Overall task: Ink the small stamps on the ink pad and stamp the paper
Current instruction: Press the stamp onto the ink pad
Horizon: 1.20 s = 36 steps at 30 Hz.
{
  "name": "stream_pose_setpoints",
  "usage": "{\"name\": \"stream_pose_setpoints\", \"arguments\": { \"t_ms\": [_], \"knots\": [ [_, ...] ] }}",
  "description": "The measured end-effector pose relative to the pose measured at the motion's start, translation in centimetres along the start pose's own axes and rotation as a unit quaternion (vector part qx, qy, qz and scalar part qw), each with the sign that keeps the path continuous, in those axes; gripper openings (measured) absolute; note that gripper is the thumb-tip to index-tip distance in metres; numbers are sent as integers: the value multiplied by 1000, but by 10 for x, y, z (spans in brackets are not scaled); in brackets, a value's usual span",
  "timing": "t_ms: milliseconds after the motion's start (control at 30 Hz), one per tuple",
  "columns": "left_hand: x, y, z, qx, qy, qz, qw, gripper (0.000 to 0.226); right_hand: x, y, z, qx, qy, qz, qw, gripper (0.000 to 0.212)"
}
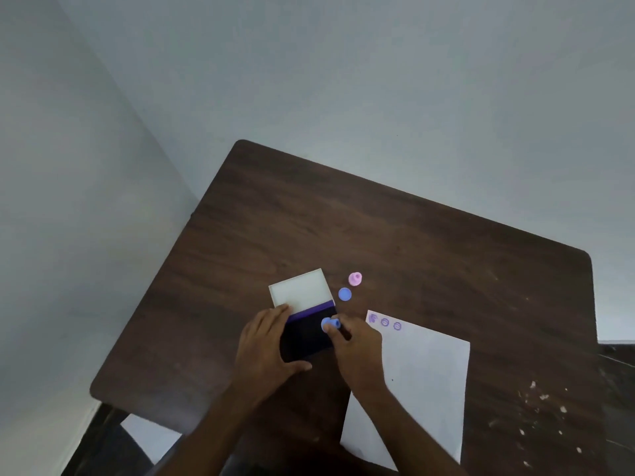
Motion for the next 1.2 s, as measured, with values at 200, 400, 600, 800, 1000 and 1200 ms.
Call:
{"name": "stream_pose_setpoints", "arguments": {
  "t_ms": [200,400,600,800,1000,1200],
  "knots": [
    [14,3,-5,17,19,1,1000,99,16,-16,9,-127,-20,82,988,31],
    [14,1,-7,32,52,11,998,89,37,-18,8,-219,-89,223,946,45],
    [18,-2,-8,36,57,22,998,86,51,-1,10,-163,-142,229,949,50],
    [18,-3,-8,38,67,24,997,87,49,-4,8,-198,-105,227,948,43],
    [18,-3,-9,36,67,29,997,87,45,-14,10,-252,-74,250,932,43],
    [21,-4,-10,33,63,28,997,89,43,-14,10,-251,-70,240,935,44]
  ]
}}
Point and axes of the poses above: each hand's wrist, its own z-axis away from the middle knuckle, its own x-axis out of the palm, y = z × x, the point moved 3 cm from there along -z, towards the middle knuckle, and after that the axes turned 6 degrees about -x, right-handed, at the moved point
